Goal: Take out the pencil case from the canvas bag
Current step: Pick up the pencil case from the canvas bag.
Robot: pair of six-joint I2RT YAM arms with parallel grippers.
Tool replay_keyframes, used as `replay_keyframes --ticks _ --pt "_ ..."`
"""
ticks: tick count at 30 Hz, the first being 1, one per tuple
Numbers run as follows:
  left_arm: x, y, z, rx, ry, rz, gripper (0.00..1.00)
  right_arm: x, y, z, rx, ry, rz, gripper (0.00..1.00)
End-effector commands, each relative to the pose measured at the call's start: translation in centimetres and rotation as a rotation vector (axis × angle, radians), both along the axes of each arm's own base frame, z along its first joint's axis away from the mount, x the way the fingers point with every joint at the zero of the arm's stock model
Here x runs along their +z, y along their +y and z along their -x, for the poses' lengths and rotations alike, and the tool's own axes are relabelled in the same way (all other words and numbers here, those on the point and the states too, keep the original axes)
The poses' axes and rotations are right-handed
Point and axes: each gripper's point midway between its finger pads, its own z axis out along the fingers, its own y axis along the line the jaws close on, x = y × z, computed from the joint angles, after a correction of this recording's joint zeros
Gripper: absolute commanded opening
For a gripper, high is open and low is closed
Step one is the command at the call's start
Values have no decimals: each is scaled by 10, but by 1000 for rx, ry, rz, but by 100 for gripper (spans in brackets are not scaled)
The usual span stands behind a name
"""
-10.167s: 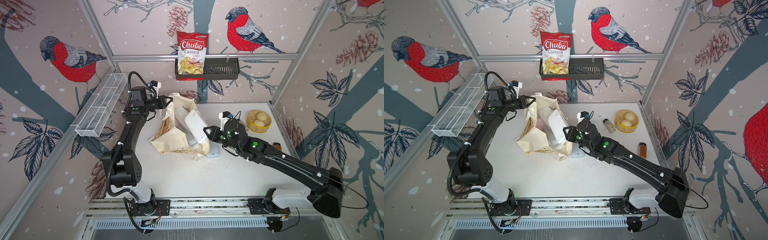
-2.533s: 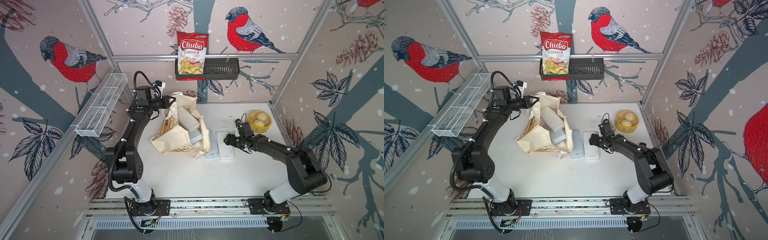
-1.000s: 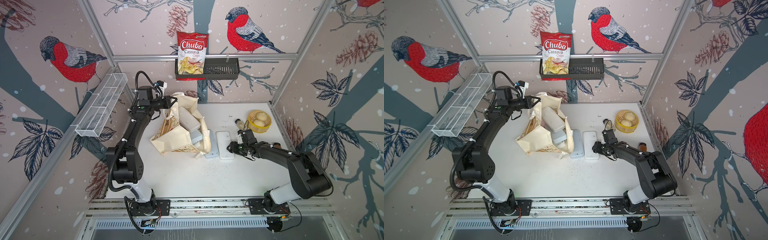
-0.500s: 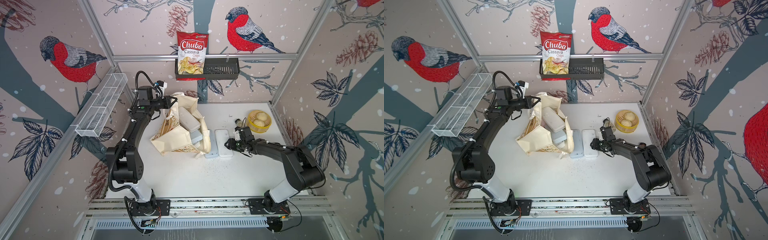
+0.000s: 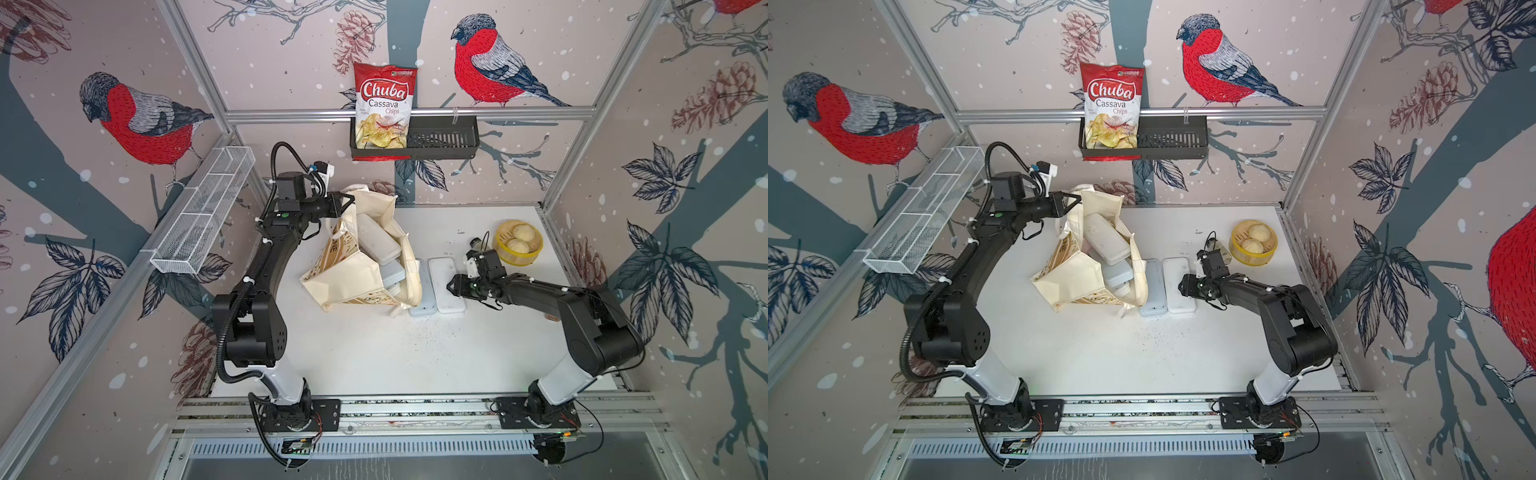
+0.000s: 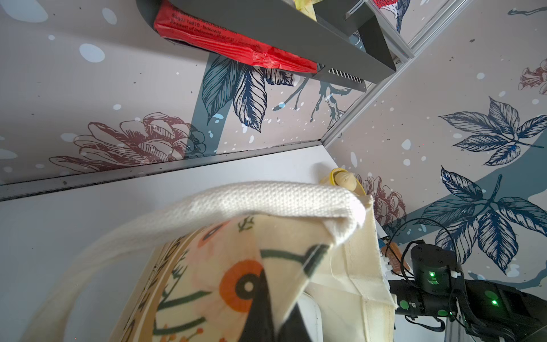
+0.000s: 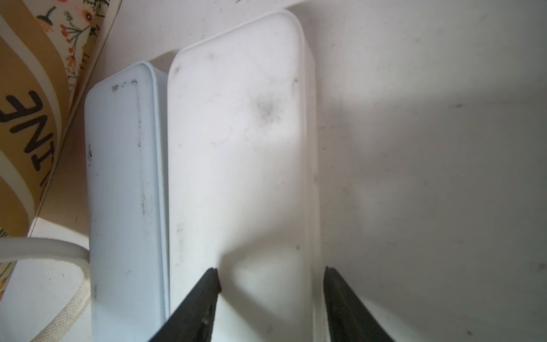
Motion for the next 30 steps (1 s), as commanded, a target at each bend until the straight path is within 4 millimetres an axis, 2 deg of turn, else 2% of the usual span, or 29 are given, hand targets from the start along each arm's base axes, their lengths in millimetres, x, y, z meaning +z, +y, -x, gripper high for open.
replay_keyframes --ticks 1,6,9,11,15,22,27,30 --pt "-2 -1 1 -7 6 -3 0 1 1 2 25 5 7 59" --pt "-1 -1 1 -6 4 -4 0 11 3 -2 25 -3 3 61" --pt "2 0 2 -6 -3 -4 0 27 -2 -8 -6 -26 21 64" --pt "4 -1 3 -9 -5 -1 0 42 -4 -12 -34 -48 25 66" --pt "9 -3 5 -19 -13 13 0 89 2 -15 -74 -136 7 68" --pt "20 -7 12 -49 -37 40 0 178 48 9 -23 -308 -75 68" --pt "34 -12 20 -83 -73 63 0 239 88 36 54 -445 -151 64" --pt "41 -14 25 -102 -90 70 0 267 119 57 111 -517 -196 63"
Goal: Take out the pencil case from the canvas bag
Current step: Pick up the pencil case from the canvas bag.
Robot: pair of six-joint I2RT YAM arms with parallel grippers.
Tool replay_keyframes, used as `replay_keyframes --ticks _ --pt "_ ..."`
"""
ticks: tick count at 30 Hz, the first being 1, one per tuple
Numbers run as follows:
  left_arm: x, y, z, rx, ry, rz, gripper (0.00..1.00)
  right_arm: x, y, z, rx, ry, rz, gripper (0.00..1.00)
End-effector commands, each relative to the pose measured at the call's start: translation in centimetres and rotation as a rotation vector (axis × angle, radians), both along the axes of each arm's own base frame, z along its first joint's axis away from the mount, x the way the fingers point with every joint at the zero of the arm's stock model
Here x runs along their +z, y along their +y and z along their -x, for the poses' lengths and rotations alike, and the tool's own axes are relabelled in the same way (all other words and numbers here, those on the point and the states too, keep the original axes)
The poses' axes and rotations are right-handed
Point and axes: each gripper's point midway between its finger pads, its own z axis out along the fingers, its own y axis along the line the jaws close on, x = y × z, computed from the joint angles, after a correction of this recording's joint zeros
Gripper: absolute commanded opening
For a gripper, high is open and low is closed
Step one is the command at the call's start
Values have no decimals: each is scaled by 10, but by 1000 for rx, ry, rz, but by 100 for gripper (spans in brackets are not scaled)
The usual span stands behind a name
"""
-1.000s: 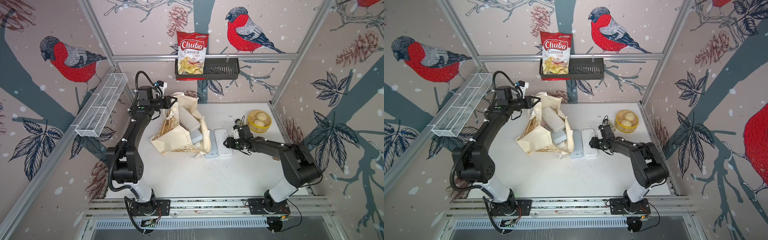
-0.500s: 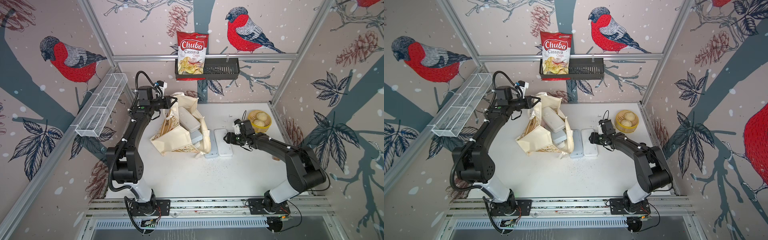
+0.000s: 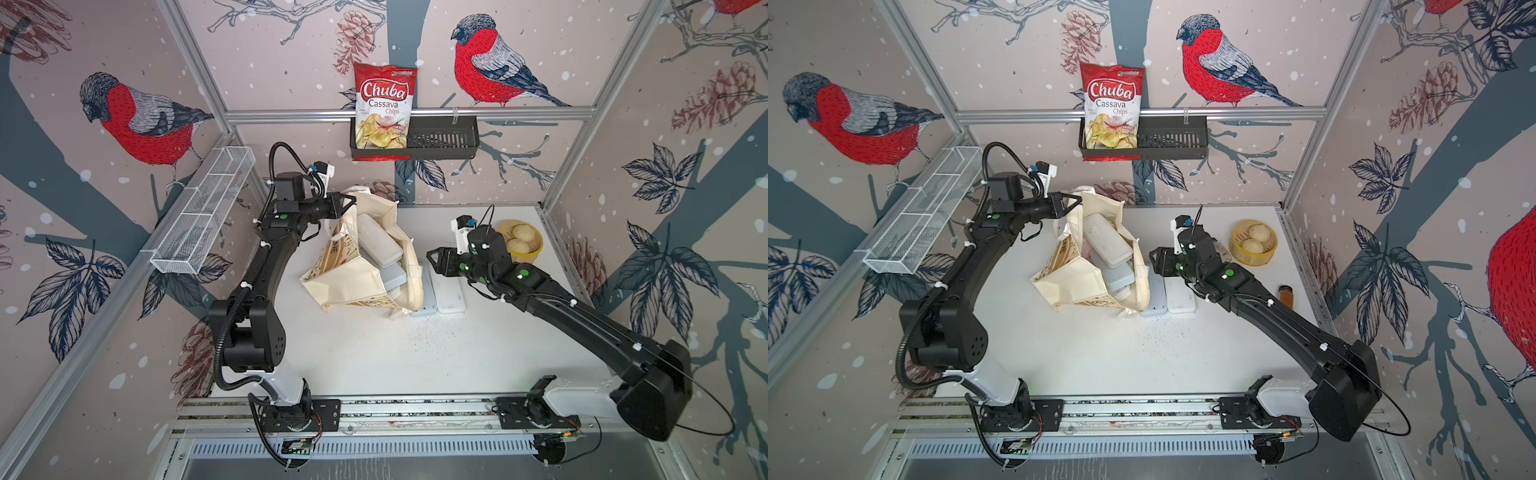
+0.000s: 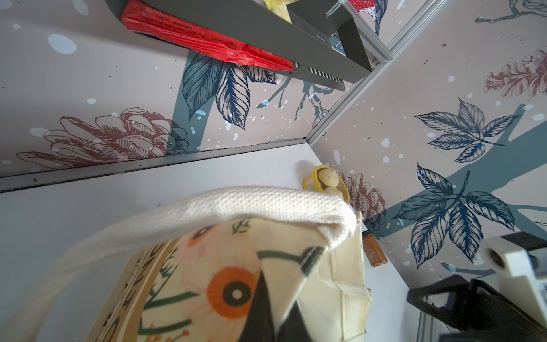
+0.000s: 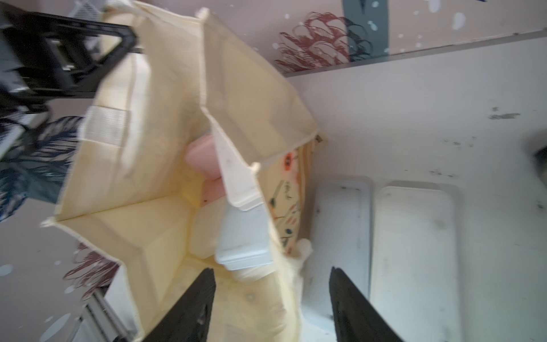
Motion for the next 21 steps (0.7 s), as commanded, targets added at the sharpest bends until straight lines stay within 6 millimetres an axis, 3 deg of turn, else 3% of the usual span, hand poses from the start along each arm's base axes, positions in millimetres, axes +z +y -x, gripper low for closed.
replay_keyframes --ticks 1,5,11,21 --pt "29 -7 8 -60 -102 32 0 26 21 10 1 -81 -25 63" --pt "36 -10 14 -80 -115 46 0 30 66 23 54 -103 11 68" --pt "37 -10 14 -82 -112 52 0 4 117 13 62 -77 124 71" --pt "36 -12 15 -89 -105 60 0 -32 138 -25 -64 -59 203 81"
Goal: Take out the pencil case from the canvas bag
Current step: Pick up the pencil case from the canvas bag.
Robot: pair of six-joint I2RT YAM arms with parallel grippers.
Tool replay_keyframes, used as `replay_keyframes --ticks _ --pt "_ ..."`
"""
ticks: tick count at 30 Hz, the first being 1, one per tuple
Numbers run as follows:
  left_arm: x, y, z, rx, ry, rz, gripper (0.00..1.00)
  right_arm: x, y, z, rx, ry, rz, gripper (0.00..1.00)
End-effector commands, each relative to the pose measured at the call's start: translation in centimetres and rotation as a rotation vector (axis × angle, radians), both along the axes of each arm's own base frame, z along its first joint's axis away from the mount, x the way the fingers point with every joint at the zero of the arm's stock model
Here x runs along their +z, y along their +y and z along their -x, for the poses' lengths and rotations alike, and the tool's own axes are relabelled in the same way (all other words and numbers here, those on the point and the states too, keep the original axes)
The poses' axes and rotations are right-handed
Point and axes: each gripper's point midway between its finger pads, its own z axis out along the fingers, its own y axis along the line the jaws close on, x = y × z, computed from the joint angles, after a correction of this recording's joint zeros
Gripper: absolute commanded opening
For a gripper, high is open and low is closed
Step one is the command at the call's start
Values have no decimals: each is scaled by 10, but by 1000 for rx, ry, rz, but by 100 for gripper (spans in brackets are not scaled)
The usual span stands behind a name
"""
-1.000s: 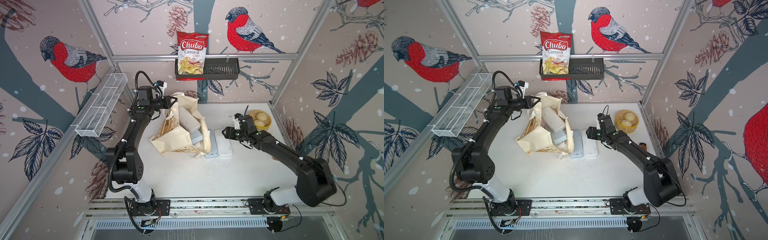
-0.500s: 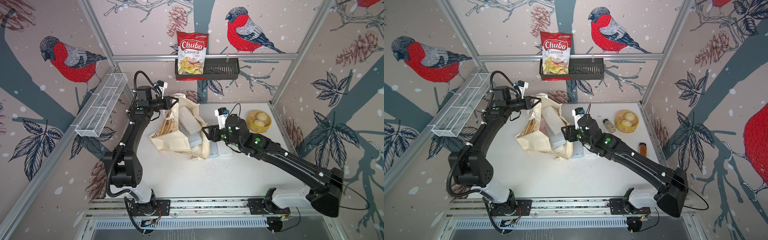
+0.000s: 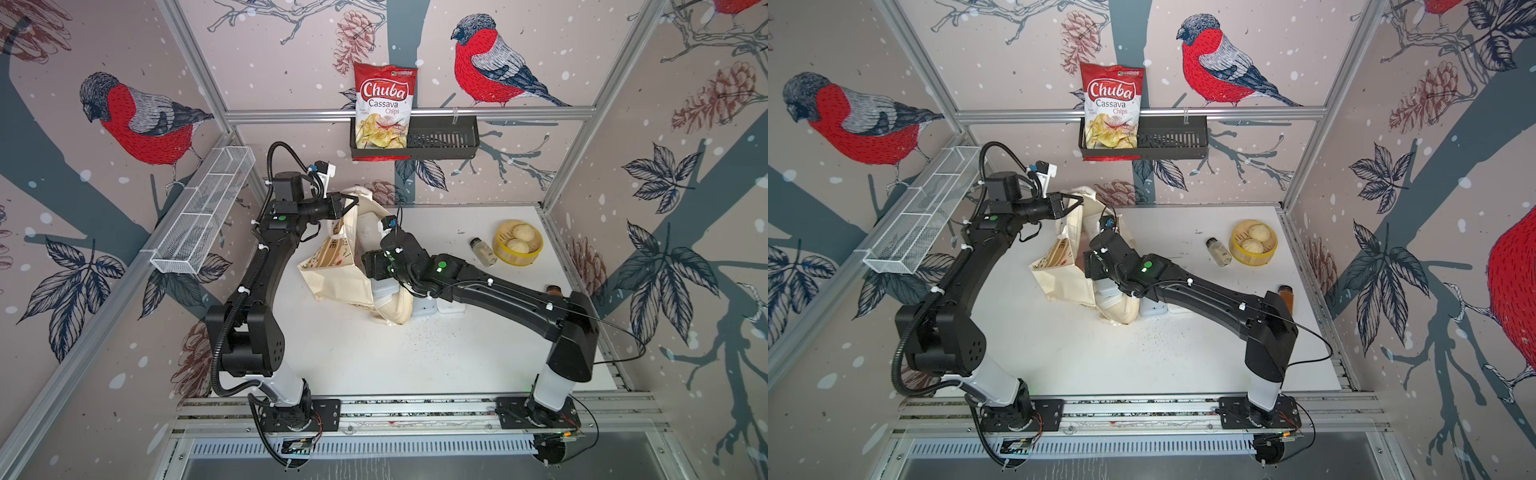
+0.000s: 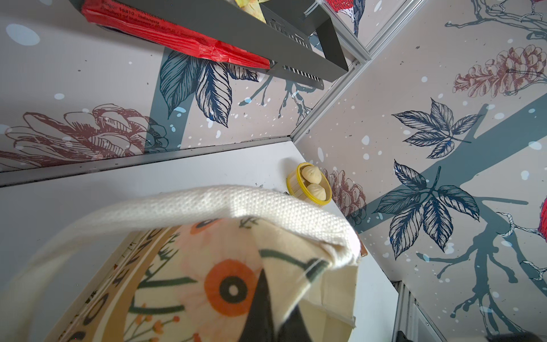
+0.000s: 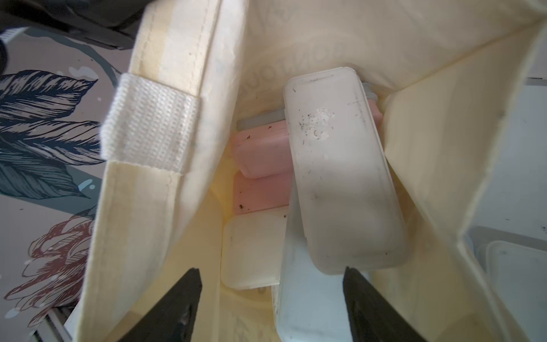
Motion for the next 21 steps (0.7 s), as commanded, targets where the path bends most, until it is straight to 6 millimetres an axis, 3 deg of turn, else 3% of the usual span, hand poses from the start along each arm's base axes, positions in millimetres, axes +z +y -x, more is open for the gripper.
replay_keyframes --ticks 1,6,7,21 --pt "28 -5 3 -48 -120 22 0 -6 -6 -14 -78 -12 37 82" --pt "28 -7 4 -55 -120 26 0 -18 -11 -30 -116 -2 61 90" --pt "28 -6 4 -55 -119 26 0 -20 -12 -34 -126 0 66 100" --pt "24 -9 4 -65 -112 26 0 -56 -17 -61 -151 48 153 100"
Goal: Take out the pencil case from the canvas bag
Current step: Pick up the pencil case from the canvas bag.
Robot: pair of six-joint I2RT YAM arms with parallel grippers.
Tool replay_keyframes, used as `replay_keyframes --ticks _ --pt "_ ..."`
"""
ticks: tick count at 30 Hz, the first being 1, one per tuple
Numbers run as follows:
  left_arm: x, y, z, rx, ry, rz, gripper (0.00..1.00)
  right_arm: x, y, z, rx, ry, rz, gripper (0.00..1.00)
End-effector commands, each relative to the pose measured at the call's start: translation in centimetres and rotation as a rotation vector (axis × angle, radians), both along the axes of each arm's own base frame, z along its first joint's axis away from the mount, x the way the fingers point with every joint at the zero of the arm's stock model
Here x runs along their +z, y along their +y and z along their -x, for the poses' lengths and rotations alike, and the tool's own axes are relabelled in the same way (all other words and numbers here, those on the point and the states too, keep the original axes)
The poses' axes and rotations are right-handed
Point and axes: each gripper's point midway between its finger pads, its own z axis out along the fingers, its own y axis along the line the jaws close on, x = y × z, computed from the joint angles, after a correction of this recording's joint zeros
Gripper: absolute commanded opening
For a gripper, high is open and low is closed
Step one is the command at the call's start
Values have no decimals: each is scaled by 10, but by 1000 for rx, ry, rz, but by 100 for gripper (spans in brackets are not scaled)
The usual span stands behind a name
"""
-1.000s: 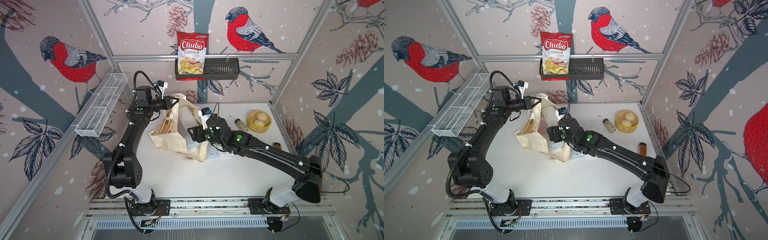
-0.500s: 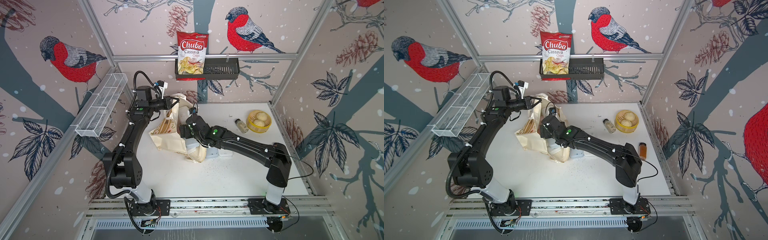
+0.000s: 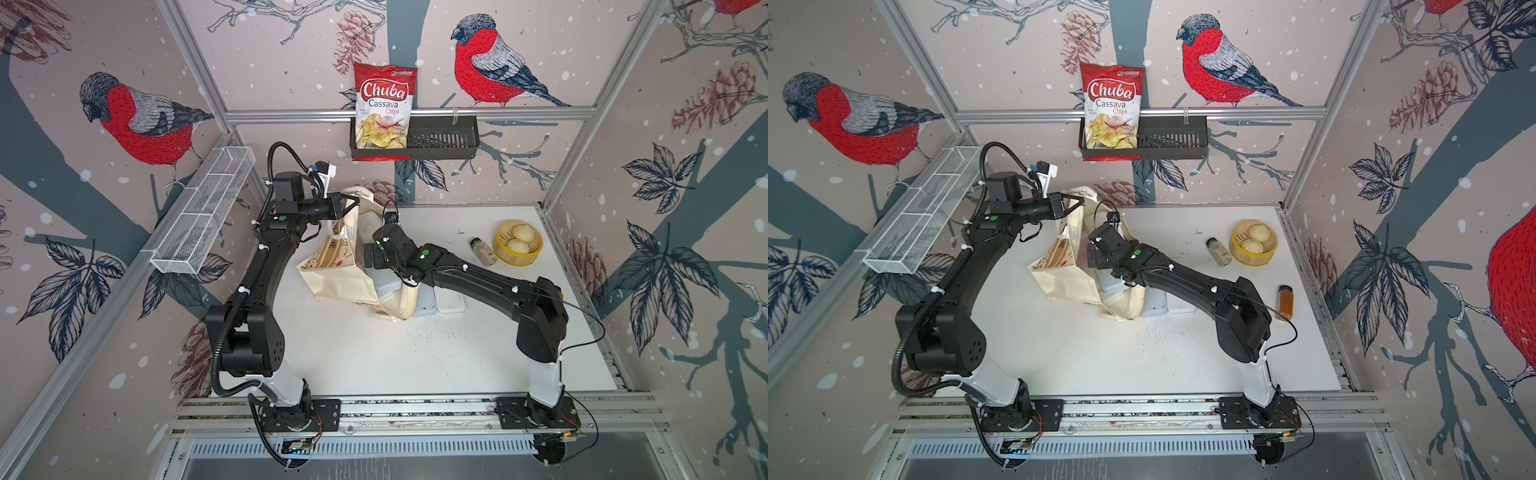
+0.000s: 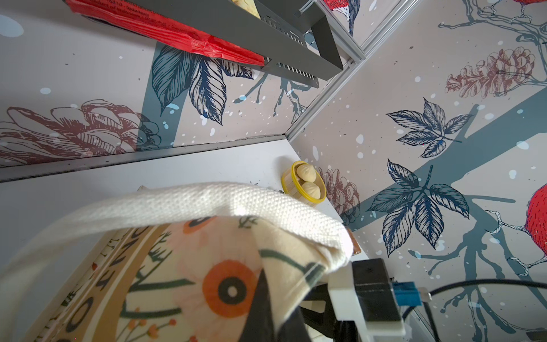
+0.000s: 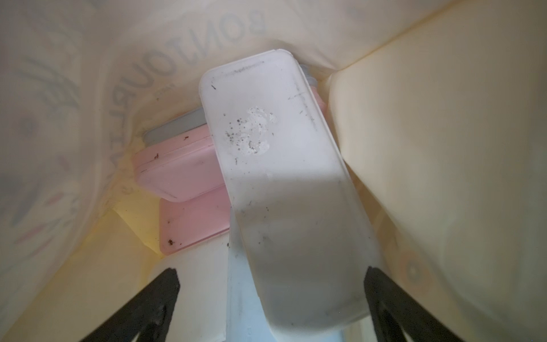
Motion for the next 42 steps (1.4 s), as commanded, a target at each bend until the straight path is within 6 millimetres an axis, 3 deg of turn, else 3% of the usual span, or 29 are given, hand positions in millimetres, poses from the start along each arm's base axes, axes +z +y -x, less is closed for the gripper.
replay_keyframes --ticks 1,9,26,34,38,42 --pt "23 -6 1 -45 -121 14 0 -8 -4 -4 -11 6 53 100" --pt "20 -8 0 -48 -114 14 0 -24 -4 -15 -39 20 122 100" --pt "16 -10 -2 -45 -106 8 0 -26 -13 -31 -164 -47 188 100" --pt "17 -10 -1 -44 -109 7 0 -58 -14 -36 -159 78 118 100" --pt "17 -11 -1 -46 -109 7 0 -67 -7 -33 -125 127 90 100" --pt "17 -10 -1 -43 -109 5 0 -65 10 -21 -37 149 64 100"
